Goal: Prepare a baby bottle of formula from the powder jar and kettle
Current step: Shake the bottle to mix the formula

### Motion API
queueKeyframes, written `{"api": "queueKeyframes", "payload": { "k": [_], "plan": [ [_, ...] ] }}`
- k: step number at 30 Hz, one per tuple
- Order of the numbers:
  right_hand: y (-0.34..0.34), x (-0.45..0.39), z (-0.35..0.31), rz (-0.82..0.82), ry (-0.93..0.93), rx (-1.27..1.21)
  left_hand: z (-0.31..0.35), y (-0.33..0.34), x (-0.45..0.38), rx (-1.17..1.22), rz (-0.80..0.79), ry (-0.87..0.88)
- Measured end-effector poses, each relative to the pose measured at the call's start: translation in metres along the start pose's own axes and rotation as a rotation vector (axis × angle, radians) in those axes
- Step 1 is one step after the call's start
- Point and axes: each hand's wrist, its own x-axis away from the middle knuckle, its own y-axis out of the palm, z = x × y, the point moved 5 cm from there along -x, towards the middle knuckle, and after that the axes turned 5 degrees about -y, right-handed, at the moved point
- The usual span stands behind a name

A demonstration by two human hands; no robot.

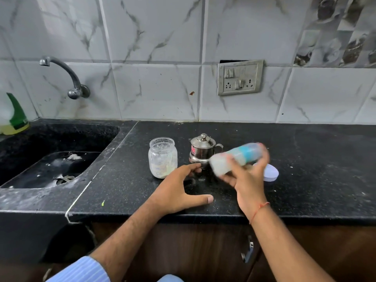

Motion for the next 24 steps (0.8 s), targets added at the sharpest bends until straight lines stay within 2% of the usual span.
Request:
{"api": "queueKeyframes", "payload": {
  "k": [1, 2, 4, 5, 7, 8, 11, 12, 14, 15, 17, 18, 21, 24],
  "plan": [
    [-0.006, -0.002, -0.001, 0.062, -0.009, -0.064, 0.000, 0.001, 0.000, 0.008, -0.001, 0.000],
    [-0.004, -0.003, -0.002, 0.037, 0.007, -0.058, -0.001, 0.001, 0.000, 0.007, 0.001, 0.000],
    [0.008, 0.001, 0.000, -0.178, 0.055, 0.082, 0.000, 0.002, 0.001, -0.010, 0.002, 0.007],
    [0.009, 0.003, 0.000, -0.202, 0.035, 0.105, 0.000, 0.001, 0.000, -0.015, 0.001, 0.010],
    [0.000, 0.001, -0.004, -0.028, 0.009, -0.023, -0.001, 0.001, -0.001, -0.007, -0.002, 0.010],
    [-0.003, 0.000, -0.004, 0.003, 0.018, -0.075, -0.001, 0.001, -0.001, -0.001, -0.004, 0.012],
    [0.011, 0.003, -0.001, -0.183, 0.060, 0.070, 0.000, 0.001, 0.000, -0.005, 0.005, 0.027],
    [0.010, 0.003, 0.000, -0.144, 0.030, 0.073, 0.000, 0.000, 0.000, 0.001, 0.008, 0.030],
    [-0.003, -0.002, -0.001, 0.042, 0.007, -0.051, 0.000, 0.001, -0.001, 0.021, 0.002, 0.024],
    [-0.003, -0.003, -0.001, 0.037, 0.020, -0.070, 0.000, 0.001, -0.001, 0.022, 0.005, 0.022],
    [0.011, -0.001, 0.003, -0.172, 0.076, 0.060, 0.000, 0.001, -0.001, 0.006, 0.015, 0.034],
    [0.015, 0.001, 0.005, -0.212, 0.069, 0.101, -0.001, 0.001, -0.002, -0.002, 0.018, 0.037],
    [0.003, -0.002, 0.004, -0.002, 0.032, -0.052, -0.001, 0.001, -0.004, -0.004, 0.016, 0.040],
    [0.019, 0.000, 0.009, -0.209, 0.081, 0.094, -0.001, 0.001, -0.002, 0.002, 0.029, 0.053]
  ]
}}
